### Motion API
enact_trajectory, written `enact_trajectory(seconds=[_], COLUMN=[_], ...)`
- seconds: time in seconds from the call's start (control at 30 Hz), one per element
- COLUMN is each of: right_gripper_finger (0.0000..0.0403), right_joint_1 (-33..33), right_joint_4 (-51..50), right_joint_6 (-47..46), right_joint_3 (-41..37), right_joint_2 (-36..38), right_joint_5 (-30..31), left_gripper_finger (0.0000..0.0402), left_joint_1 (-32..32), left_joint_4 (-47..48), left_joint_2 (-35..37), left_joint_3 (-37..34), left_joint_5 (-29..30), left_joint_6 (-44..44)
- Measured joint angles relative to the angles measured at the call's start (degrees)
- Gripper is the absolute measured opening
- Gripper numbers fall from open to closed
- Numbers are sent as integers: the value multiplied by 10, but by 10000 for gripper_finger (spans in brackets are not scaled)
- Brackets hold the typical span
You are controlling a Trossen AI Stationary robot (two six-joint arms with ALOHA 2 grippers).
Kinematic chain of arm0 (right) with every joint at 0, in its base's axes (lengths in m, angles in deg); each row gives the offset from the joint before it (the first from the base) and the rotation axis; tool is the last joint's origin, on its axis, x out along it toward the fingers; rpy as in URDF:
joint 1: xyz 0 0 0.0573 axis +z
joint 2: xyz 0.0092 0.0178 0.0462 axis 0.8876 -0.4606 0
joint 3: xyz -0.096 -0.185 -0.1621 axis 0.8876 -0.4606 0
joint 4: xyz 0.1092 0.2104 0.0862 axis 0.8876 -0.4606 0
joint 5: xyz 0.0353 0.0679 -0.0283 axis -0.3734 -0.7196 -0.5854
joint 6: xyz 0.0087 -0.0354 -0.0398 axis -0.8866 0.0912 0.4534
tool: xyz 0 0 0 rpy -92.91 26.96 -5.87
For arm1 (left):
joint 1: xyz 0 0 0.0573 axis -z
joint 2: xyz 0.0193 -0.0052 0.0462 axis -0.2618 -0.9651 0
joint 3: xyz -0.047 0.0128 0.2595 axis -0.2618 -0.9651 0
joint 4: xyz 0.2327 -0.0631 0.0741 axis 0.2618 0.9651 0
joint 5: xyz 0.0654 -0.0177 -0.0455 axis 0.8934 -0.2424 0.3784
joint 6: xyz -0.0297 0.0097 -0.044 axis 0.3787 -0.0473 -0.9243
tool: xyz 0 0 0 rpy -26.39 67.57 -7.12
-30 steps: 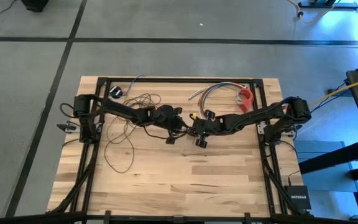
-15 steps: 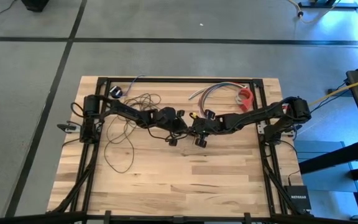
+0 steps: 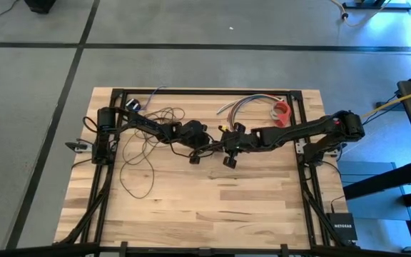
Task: Coiling cords
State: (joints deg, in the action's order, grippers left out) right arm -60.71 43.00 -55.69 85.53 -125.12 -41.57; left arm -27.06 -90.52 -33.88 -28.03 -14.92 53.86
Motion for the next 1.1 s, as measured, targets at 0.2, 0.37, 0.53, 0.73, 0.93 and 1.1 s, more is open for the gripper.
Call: enact_trajectory(seconds=[0.2,0.37,0.53,0.73,0.93,1.1], right_gripper_finger=[67,67,66,17,17,9], right_joint_1=[0,-16,-45,-57,-56,-56], right_joint_4=[-1,26,22,26,23,20], right_joint_6=[37,64,65,85,82,80], right_joint_3=[0,0,-1,0,0,0], right_joint_2=[-17,-49,-72,-75,-75,-75], right_joint_5=[43,35,9,-35,-27,-28], left_gripper_finger=[3,8,3,8,33,73], left_joint_1=[0,1,1,1,1,1], left_joint_4=[-7,-8,-8,-7,43,95], left_joint_2=[0,0,0,3,29,57], left_joint_3=[0,0,0,0,1,0], left_joint_5=[-1,-2,-3,-4,-4,17], left_joint_6=[1,0,0,-4,-27,-34])
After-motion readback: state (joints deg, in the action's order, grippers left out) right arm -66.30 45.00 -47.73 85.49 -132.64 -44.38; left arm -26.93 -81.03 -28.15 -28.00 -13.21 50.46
